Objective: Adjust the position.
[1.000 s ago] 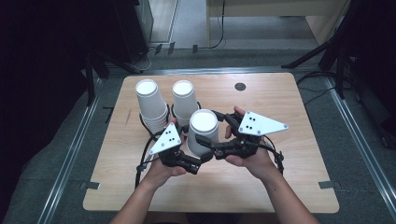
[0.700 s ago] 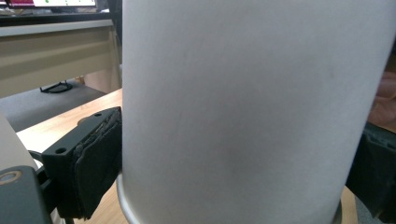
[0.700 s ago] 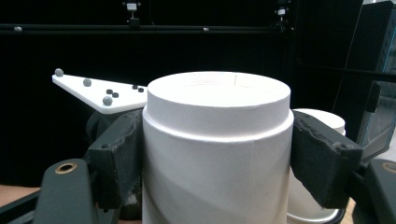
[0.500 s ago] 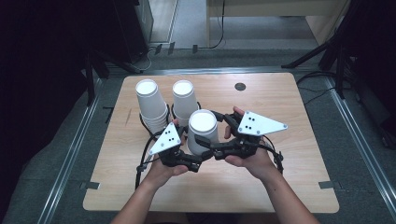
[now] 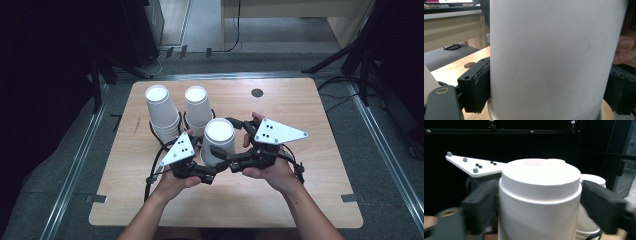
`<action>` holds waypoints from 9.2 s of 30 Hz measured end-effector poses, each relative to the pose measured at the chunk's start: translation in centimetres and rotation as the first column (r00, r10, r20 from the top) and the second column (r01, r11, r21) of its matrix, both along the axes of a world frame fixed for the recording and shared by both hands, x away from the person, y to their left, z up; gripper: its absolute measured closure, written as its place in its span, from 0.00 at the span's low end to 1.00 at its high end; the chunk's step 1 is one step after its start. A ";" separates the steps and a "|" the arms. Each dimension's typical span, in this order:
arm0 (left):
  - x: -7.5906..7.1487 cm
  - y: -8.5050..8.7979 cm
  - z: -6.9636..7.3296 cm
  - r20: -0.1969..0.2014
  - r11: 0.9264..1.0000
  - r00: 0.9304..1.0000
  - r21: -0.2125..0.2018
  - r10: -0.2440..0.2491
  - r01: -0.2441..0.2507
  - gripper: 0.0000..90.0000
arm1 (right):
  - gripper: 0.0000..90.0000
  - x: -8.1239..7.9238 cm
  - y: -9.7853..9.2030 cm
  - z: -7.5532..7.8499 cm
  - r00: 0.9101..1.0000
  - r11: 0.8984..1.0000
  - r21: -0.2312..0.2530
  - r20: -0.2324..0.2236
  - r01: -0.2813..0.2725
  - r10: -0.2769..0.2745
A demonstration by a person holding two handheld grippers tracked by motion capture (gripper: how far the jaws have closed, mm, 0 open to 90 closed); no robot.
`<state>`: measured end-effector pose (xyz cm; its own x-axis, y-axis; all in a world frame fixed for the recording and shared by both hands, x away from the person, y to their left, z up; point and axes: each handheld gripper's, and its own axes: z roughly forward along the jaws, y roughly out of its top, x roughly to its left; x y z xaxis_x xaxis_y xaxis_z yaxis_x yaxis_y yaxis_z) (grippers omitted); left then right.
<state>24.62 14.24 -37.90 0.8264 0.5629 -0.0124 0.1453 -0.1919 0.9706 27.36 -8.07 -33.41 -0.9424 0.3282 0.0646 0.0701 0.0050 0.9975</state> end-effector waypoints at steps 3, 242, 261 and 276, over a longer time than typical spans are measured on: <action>0.0 0.0 0.0 0.000 1.000 1.000 0.006 -0.009 0.009 0.12 | 0.11 -0.1 -0.1 0.1 1.000 1.000 -0.015 0.006 -0.006 0.006; 0.4 1.4 -1.3 -0.032 0.990 0.990 -0.007 -0.141 0.141 0.01 | 0.25 1.2 -3.6 -3.1 0.967 0.974 -0.015 -0.120 -0.227 0.224; 0.1 1.5 -1.4 -0.029 0.983 0.984 0.028 -0.178 0.179 0.05 | 0.25 1.4 -3.8 -3.0 0.955 0.963 -0.039 -0.147 -0.266 0.258; 0.3 1.5 -0.9 -0.091 0.969 0.965 0.004 -0.245 0.247 0.04 | 0.26 1.3 -4.2 -2.8 0.946 0.952 -0.054 -0.142 -0.301 0.291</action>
<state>24.91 15.75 -38.84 0.9354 0.3433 -0.0851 0.1774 -0.2472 0.9526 28.64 -12.27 -36.22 -0.9826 0.0443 0.1802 0.1843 0.1189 0.9756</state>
